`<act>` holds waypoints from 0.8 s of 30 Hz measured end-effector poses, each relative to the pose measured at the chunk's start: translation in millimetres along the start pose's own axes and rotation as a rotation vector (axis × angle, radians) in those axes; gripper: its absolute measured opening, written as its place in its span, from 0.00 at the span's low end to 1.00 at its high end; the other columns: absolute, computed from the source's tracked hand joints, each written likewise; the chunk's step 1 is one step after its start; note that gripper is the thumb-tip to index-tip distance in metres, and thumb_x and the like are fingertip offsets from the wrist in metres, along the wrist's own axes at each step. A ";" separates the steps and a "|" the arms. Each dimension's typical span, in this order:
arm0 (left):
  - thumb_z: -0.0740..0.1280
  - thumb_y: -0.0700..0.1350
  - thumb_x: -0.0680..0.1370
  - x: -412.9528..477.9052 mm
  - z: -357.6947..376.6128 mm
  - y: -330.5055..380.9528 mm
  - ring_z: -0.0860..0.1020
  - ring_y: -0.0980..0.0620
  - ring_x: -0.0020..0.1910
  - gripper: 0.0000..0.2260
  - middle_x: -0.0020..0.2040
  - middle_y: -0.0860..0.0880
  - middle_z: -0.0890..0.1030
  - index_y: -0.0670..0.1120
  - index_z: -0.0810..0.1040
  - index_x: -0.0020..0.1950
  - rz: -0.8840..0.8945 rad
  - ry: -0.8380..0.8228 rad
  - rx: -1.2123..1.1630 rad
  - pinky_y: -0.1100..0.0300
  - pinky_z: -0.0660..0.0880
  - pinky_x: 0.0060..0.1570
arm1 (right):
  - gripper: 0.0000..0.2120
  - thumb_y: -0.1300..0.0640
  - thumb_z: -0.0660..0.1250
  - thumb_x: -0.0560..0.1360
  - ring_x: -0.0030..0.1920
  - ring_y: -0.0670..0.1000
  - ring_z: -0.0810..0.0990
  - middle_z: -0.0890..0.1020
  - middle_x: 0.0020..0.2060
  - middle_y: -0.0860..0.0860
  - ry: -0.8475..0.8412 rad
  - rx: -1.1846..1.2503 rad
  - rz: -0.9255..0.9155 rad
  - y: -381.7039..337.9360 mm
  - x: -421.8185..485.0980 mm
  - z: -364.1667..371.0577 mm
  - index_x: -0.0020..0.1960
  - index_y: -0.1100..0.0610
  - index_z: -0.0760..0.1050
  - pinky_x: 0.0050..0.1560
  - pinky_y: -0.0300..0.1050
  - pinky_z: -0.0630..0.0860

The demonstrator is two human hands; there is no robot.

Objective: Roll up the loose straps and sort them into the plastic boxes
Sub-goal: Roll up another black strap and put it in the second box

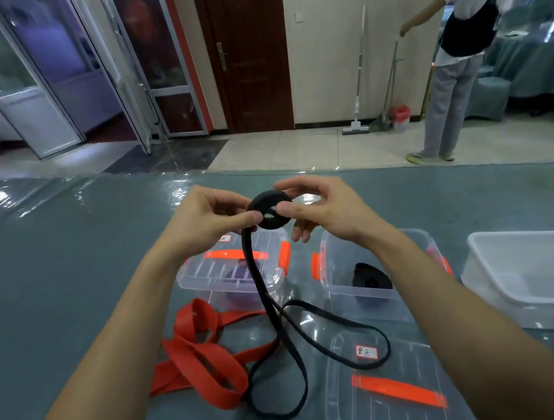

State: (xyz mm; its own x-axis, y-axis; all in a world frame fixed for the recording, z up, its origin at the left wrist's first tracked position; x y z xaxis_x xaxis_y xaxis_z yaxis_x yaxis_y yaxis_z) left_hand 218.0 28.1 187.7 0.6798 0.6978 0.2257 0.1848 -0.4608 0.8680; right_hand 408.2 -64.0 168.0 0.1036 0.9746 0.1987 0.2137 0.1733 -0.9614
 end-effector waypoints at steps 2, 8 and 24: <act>0.82 0.43 0.75 2.7 -4.8 4.2 0.88 0.46 0.41 0.05 0.40 0.45 0.89 0.51 0.92 0.49 -0.018 -0.064 0.147 0.47 0.84 0.48 | 0.15 0.57 0.80 0.76 0.36 0.60 0.89 0.88 0.50 0.51 -0.093 -0.114 0.012 -5.9 5.6 6.8 0.62 0.56 0.84 0.38 0.49 0.84; 0.83 0.44 0.74 1.4 -7.6 0.4 0.89 0.44 0.44 0.06 0.45 0.41 0.89 0.48 0.91 0.51 0.016 0.027 -0.085 0.54 0.85 0.49 | 0.09 0.61 0.78 0.78 0.36 0.63 0.89 0.87 0.46 0.57 -0.036 -0.006 -0.020 -9.6 13.5 15.3 0.56 0.62 0.83 0.37 0.49 0.86; 0.79 0.48 0.78 -12.6 33.1 -38.0 0.89 0.45 0.54 0.11 0.54 0.42 0.90 0.45 0.90 0.58 -0.018 0.335 -0.652 0.53 0.85 0.56 | 0.06 0.62 0.76 0.78 0.32 0.58 0.86 0.86 0.45 0.60 0.196 0.474 -0.043 10.1 9.6 33.4 0.52 0.63 0.81 0.33 0.45 0.82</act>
State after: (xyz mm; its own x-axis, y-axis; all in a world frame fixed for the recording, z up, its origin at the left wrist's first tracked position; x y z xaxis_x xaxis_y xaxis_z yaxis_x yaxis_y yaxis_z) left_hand 225.9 18.6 137.3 0.4075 0.8808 0.2413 -0.3368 -0.1006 0.9362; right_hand 379.0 -48.1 153.8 0.2942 0.9280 0.2284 -0.2369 0.3024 -0.9233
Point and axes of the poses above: each hand's wrist, its own x-axis towards the middle knuckle, its own z-axis out of the palm, y = z × x, the point moved 7 cm from there along x, towards the middle knuckle
